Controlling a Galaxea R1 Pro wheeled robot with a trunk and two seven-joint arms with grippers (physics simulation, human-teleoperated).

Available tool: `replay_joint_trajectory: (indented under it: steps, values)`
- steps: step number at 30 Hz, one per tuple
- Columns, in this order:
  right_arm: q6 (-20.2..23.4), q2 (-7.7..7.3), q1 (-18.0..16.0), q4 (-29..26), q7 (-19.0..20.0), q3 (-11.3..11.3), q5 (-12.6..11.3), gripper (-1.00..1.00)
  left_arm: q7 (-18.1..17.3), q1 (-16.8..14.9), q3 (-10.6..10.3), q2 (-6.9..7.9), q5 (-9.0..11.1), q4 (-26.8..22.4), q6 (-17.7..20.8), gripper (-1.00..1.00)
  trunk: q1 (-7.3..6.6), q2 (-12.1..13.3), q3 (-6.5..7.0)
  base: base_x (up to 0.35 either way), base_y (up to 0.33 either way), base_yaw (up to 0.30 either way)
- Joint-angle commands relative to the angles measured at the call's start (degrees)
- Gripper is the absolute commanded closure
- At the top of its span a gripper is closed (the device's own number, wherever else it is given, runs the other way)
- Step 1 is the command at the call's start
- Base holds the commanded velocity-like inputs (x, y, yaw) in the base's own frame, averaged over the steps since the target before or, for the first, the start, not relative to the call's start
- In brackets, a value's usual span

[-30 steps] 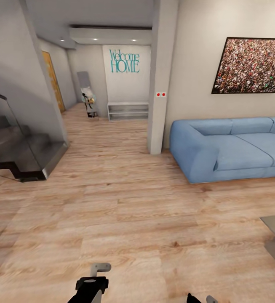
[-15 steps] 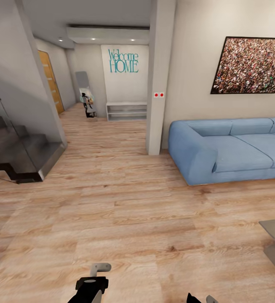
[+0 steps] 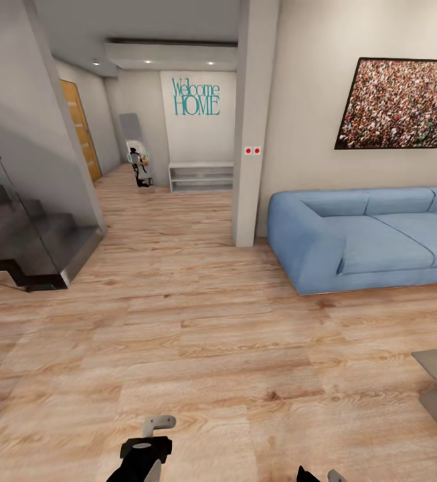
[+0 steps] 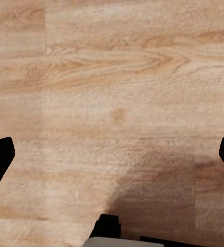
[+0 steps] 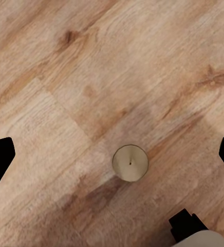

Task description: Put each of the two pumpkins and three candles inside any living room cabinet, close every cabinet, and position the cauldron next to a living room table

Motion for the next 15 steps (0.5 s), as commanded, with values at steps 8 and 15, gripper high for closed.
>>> replay_joint_trajectory:
  steps: [8,15]
  values:
    - [-0.1,-0.2,0.0,0.0,-0.2,0.6,-0.3,-1.0,0.5,0.0,0.1,0.54,0.9,-2.3,0.6,-1.0,1.77,-3.3,-1.5,0.0,0.0,0.0]
    - [-0.1,-0.07,0.0,0.0,-0.2,0.7,-0.3,-1.0,0.5,0.0,3.8,2.28,1.2,-4.8,1.6,-1.0,3.3,-6.1,-2.76,0.0,0.0,0.0]
